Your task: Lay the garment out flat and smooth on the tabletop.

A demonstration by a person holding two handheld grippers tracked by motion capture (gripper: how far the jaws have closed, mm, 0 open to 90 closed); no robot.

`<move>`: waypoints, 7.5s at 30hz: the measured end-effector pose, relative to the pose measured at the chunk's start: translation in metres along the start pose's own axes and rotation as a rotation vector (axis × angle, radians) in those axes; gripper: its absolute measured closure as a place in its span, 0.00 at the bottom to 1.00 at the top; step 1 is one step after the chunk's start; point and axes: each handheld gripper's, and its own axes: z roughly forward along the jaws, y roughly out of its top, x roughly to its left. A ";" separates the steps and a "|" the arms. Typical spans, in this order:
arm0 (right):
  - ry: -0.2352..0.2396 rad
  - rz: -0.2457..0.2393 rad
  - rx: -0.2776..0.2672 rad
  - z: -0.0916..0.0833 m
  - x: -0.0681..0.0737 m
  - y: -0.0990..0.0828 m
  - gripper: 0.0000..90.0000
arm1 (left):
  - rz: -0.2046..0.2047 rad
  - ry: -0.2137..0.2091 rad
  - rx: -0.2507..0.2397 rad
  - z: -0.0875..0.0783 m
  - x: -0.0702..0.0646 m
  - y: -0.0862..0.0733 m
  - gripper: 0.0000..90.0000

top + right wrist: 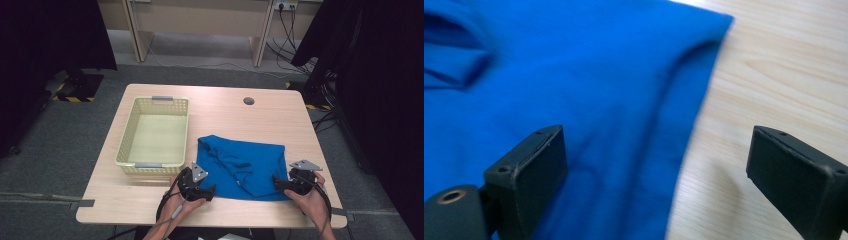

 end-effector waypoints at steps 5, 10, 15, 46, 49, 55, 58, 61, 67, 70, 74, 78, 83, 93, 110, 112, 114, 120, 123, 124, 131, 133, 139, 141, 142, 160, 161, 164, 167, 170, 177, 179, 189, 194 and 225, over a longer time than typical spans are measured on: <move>0.068 -0.019 -0.024 -0.006 0.017 0.009 0.11 | -0.006 0.000 0.004 0.000 0.000 0.000 0.23; 0.135 -0.045 -0.030 -0.006 0.035 0.020 0.11 | -0.004 0.000 0.007 0.001 0.001 0.001 0.22; 0.185 -0.075 -0.031 -0.003 0.052 0.029 0.10 | -0.003 -0.003 0.008 0.001 0.001 0.001 0.21; 0.249 -0.191 0.023 0.024 0.092 0.030 0.38 | -0.003 -0.029 0.047 0.006 -0.002 0.003 0.02; 0.260 -0.220 0.010 0.022 0.087 0.030 0.56 | -0.003 -0.030 0.046 0.006 -0.002 0.003 0.02; 0.272 -0.262 -0.006 0.019 0.079 0.032 0.78 | -0.003 -0.029 0.046 0.006 -0.002 0.003 0.02; 0.288 -0.269 -0.024 0.016 0.075 0.035 0.85 | -0.003 -0.029 0.047 0.006 -0.002 0.003 0.02; 0.287 -0.264 -0.035 0.015 0.069 0.041 0.87 | -0.003 -0.029 0.046 0.006 -0.002 0.003 0.02; 0.244 -0.214 -0.055 0.019 0.043 0.059 0.88 | -0.001 -0.029 0.048 0.006 -0.002 0.003 0.02; 0.217 -0.180 -0.053 0.023 0.027 0.069 0.88 | -0.001 -0.029 0.049 0.006 -0.002 0.003 0.02; 0.184 -0.141 -0.038 0.033 0.011 0.077 0.87 | -0.001 -0.029 0.047 0.006 -0.002 0.003 0.02; 0.175 -0.090 -0.021 0.044 -0.003 0.077 0.85 | -0.003 -0.029 0.047 0.006 -0.002 0.003 0.02; 0.179 -0.050 -0.028 0.043 -0.008 0.074 0.69 | -0.003 -0.028 0.046 0.006 -0.002 0.003 0.02; 0.211 0.017 -0.053 0.009 -0.009 0.056 0.27 | 0.012 -0.053 0.041 0.007 -0.002 0.005 0.04; 0.208 -0.093 0.011 0.017 0.007 0.018 0.36 | 0.024 -0.041 0.038 0.035 -0.007 0.029 0.06; 0.209 -0.097 0.014 0.016 0.007 0.018 0.37 | 0.027 -0.043 0.037 0.034 -0.009 0.028 0.07; 0.205 -0.101 0.007 0.015 0.008 0.016 0.39 | 0.035 -0.048 0.036 0.031 -0.013 0.026 0.07; 0.211 -0.104 -0.005 0.003 0.007 0.003 0.40 | 0.055 -0.074 0.036 0.022 -0.026 0.018 0.07; 0.213 -0.105 -0.008 -0.002 0.007 -0.002 0.40 | 0.061 -0.082 0.036 0.020 -0.030 0.016 0.07; 0.215 -0.099 -0.009 -0.005 0.008 -0.005 0.40 | 0.064 -0.084 0.037 0.019 -0.031 0.015 0.07; 0.200 -0.086 -0.021 -0.018 0.013 -0.017 0.36 | 0.067 -0.091 0.037 0.015 -0.035 0.012 0.07; 0.204 -0.104 -0.029 -0.020 0.017 -0.016 0.36 | 0.067 -0.091 0.037 0.015 -0.035 0.012 0.07; 0.168 -0.210 -0.021 -0.017 0.026 -0.013 0.59 | 0.065 -0.092 0.036 0.015 -0.035 0.012 0.07; 0.194 -0.218 -0.027 -0.018 0.025 -0.009 0.72 | 0.065 -0.093 0.036 0.015 -0.035 0.012 0.07; 0.197 -0.225 -0.027 -0.018 0.024 -0.008 0.76 | 0.065 -0.091 0.037 0.015 -0.035 0.012 0.07; 0.074 -0.175 -0.028 0.014 -0.026 0.070 0.85 | 0.064 -0.090 0.036 0.015 -0.035 0.012 0.07; 0.079 -0.165 -0.030 0.015 -0.028 0.070 0.84 | 0.064 -0.090 0.036 0.015 -0.035 0.012 0.07; 0.104 -0.129 -0.043 0.013 -0.030 0.068 0.77 | 0.064 -0.091 0.037 0.015 -0.035 0.012 0.07; 0.130 -0.109 -0.052 0.007 -0.028 0.065 0.69 | 0.070 -0.097 0.036 0.015 -0.035 0.012 0.07; 0.156 -0.079 -0.068 -0.001 -0.025 0.062 0.59 | 0.072 -0.098 0.022 0.017 -0.033 0.018 0.09; 0.207 -0.066 -0.071 -0.011 -0.011 0.052 0.47 | 0.089 -0.063 -0.033 0.023 -0.030 0.048 0.08; 0.218 -0.063 -0.072 -0.012 -0.006 0.048 0.46 | 0.099 -0.049 -0.045 0.029 -0.028 0.057 0.09; 0.264 -0.089 -0.067 -0.013 0.017 0.033 0.38 | 0.124 -0.032 -0.036 0.057 -0.025 0.085 0.09; 0.294 -0.112 -0.062 -0.014 0.031 0.026 0.37 | 0.134 -0.036 -0.031 0.071 -0.021 0.094 0.07; 0.315 -0.225 0.008 -0.006 0.068 -0.004 0.36 | 0.210 0.155 -0.028 0.097 0.013 0.120 0.85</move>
